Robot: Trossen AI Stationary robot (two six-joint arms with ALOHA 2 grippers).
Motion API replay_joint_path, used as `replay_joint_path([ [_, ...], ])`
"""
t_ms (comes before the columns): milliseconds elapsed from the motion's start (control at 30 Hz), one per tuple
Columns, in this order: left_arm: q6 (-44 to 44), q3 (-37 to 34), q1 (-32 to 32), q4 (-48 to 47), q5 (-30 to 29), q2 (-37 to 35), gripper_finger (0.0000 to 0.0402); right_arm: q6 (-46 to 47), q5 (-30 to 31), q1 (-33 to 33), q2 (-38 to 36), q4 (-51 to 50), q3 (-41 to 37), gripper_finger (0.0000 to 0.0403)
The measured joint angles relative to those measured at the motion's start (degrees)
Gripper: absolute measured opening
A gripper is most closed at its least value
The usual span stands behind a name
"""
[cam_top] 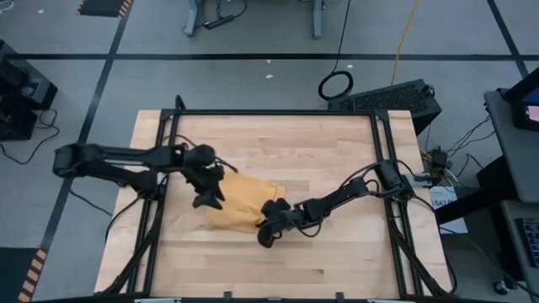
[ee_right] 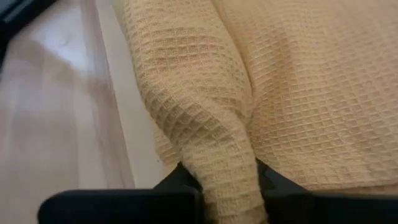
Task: Roll towel
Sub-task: Roll the yellow towel
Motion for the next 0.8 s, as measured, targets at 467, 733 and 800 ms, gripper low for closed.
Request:
replay_joint_path([
  [467,13.56,-0.22,-25.50,2.94,-35.79,-5.45,0.0236,10.53,-15.70,-5.57,-0.15,0.24,0.09,0.0024],
  [733,8.91,-0.26,-30.62,0.37,-40.30,6.03,0.0303,10.93,-19.07,-7.13,-0.11,0.34,0.04,0.0025],
  [800,8.02,-0.28,-30.57,2.03,-41.13,8.42,0.0335,11.09,-20.45,-7.43,-0.11,0.33,0.02,0.0025],
])
